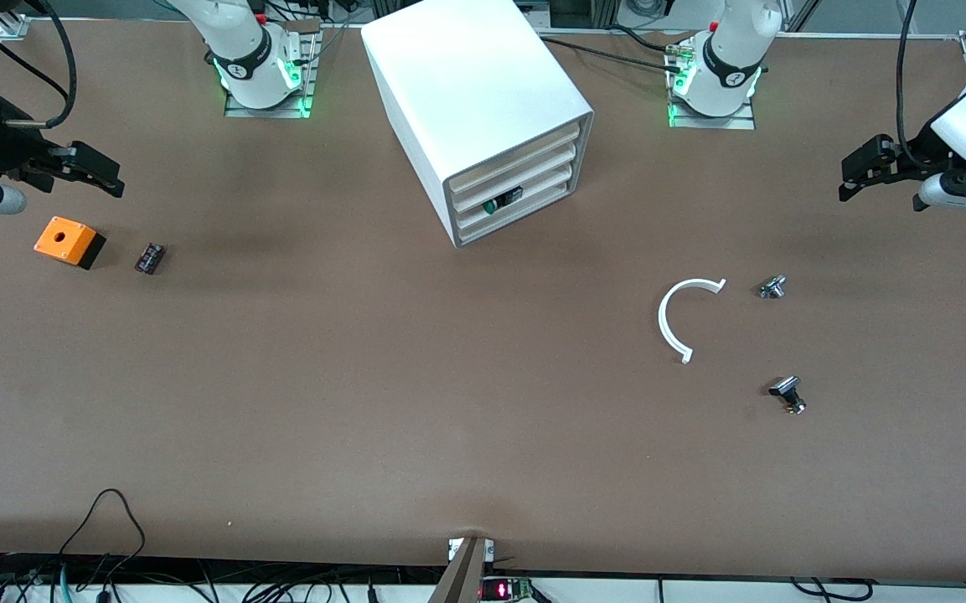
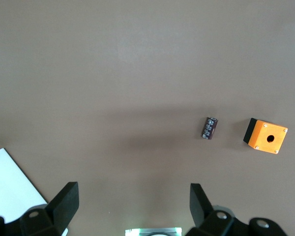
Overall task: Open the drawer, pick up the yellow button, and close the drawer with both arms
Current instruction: 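Move the left gripper toward the drawer handle while the right gripper rises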
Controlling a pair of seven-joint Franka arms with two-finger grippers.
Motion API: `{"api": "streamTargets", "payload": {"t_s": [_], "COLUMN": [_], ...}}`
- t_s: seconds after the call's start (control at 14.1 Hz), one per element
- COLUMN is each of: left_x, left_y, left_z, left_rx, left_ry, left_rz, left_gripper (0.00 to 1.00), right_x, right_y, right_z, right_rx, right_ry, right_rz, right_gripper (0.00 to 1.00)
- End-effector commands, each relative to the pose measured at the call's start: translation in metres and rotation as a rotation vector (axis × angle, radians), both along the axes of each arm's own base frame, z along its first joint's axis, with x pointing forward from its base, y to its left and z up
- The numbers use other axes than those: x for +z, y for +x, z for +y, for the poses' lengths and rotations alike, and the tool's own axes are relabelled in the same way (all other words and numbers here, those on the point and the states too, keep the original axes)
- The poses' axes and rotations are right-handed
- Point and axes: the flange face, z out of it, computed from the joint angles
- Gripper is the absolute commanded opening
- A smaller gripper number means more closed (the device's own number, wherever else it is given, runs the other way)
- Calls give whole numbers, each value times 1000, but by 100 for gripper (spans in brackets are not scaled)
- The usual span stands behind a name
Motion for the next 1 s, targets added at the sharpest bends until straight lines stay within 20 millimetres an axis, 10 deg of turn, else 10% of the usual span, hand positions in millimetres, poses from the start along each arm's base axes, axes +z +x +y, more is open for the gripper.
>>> {"api": "streamTargets", "payload": {"t_s": [0.0,0.57,0.92], "left_x": [1,-13,-63], "left_y": [1,-5,-7], "left_z": [-3,-94,-154], "left_rx": [-35,-207,-310], "left_ry": [9,7,-135], "left_rz": [41,95,264], "left_gripper": [99,99,99], "right_x": [-3,-48,-81], "right_y": [2,43,62], "right_z": [13,83,118], "right_rx": [23,-75,-51], "right_ry": [-13,-15,-13], "right_rz": [19,13,18], "right_gripper": [100,100,100]}}
